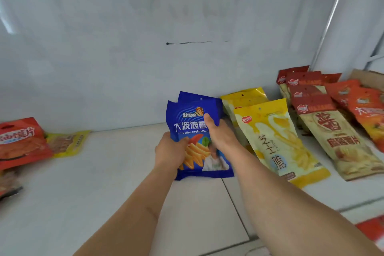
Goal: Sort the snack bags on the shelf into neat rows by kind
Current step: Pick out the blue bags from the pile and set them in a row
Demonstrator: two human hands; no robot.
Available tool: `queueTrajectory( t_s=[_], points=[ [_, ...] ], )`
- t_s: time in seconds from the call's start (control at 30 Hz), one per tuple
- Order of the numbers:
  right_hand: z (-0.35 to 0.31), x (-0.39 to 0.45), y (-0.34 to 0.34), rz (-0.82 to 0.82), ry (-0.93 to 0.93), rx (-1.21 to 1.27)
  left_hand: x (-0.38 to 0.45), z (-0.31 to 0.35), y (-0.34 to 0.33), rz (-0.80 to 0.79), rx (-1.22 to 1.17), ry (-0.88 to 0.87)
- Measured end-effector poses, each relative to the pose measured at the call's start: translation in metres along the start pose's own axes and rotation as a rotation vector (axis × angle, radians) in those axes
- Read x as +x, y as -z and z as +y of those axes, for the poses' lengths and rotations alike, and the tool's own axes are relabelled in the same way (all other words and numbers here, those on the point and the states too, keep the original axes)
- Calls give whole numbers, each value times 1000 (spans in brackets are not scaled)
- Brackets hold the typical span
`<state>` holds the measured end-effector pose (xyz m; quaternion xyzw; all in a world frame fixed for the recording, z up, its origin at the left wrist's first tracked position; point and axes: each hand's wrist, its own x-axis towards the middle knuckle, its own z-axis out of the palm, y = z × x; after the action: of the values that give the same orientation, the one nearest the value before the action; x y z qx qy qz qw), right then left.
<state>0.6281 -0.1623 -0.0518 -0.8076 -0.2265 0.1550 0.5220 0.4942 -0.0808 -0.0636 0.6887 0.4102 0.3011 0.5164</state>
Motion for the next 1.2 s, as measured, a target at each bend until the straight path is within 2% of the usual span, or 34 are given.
queueTrajectory(
  t_s=[0.13, 0.3, 0.47, 0.67, 0.77, 0.87, 0.97, 1.1, 1.2],
  points=[
    [3, 7, 4, 12, 27, -86, 0, 4, -9, 18, 44, -11],
    [8, 17, -1, 39, 71, -42, 6, 5, -18, 50, 92, -26],
    [8, 31, -5, 42, 108, -112, 9, 6, -26, 113, 119, -14],
    [7, 30, -10, 127, 159, -262, 7, 12, -21, 144, 141, -22],
    [4, 25, -9, 218, 270, -447, 3, 14, -15, 175, 186, -23],
    [-3, 17, -10, 263, 464, -680, -5, 11, -1, 228, 320, -38],
    [-16, 6, -18, 274, 684, -742, -15, 4, 24, 301, 499, -36],
    [-39, -22, -46, 181, 972, -824, -33, -11, 74, 402, 974, -176],
    [-51, -51, -74, 64, 1097, -819, -49, -20, 119, 448, 1248, -288]
  ],
)
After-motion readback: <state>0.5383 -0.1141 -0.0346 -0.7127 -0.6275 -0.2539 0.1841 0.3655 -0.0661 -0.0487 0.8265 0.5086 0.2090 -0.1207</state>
